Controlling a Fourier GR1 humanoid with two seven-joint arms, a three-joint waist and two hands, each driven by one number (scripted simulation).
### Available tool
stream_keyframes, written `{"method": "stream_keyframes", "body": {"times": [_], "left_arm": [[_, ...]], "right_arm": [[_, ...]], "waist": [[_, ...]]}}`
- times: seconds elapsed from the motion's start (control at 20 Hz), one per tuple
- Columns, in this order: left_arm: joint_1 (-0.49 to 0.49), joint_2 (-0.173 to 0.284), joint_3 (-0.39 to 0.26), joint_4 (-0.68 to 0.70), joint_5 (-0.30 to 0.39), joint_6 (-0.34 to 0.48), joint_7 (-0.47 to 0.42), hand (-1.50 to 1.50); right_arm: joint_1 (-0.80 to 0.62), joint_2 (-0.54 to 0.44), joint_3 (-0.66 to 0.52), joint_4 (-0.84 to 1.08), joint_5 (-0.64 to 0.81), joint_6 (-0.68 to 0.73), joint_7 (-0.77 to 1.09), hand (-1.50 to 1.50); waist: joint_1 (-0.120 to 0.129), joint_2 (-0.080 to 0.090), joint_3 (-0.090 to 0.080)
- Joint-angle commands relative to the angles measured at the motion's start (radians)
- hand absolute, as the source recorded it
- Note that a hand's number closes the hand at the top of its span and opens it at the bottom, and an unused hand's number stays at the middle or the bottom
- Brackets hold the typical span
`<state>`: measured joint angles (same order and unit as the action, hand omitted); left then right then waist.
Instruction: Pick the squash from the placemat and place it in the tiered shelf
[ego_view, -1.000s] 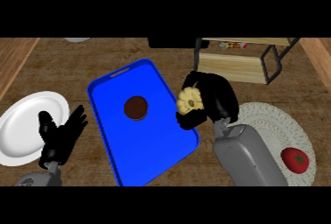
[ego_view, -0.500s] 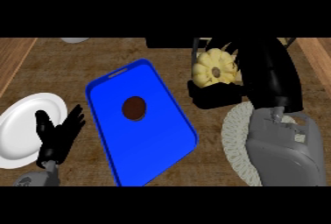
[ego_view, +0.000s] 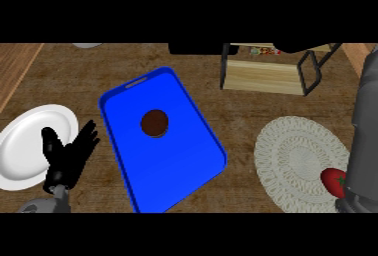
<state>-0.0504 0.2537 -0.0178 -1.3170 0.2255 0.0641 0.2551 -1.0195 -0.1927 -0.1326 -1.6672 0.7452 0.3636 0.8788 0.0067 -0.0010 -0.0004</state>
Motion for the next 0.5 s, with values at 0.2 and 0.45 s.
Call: {"method": "stream_keyframes", "body": {"times": [0.2, 0.45], "left_arm": [[-0.002, 0.005, 0.01, -0.015, -0.016, -0.013, 0.009, 0.0], [-0.007, -0.036, -0.009, -0.009, -0.041, 0.008, -0.006, 0.0]], "right_arm": [[-0.156, -0.163, -0.123, 0.266, -0.026, -0.034, -0.109, 1.5], [-0.22, -0.224, -0.14, 0.499, -0.05, -0.049, -0.245, 1.5]], "waist": [[0.003, 0.002, 0.0], [0.006, 0.004, 0.0]]}}
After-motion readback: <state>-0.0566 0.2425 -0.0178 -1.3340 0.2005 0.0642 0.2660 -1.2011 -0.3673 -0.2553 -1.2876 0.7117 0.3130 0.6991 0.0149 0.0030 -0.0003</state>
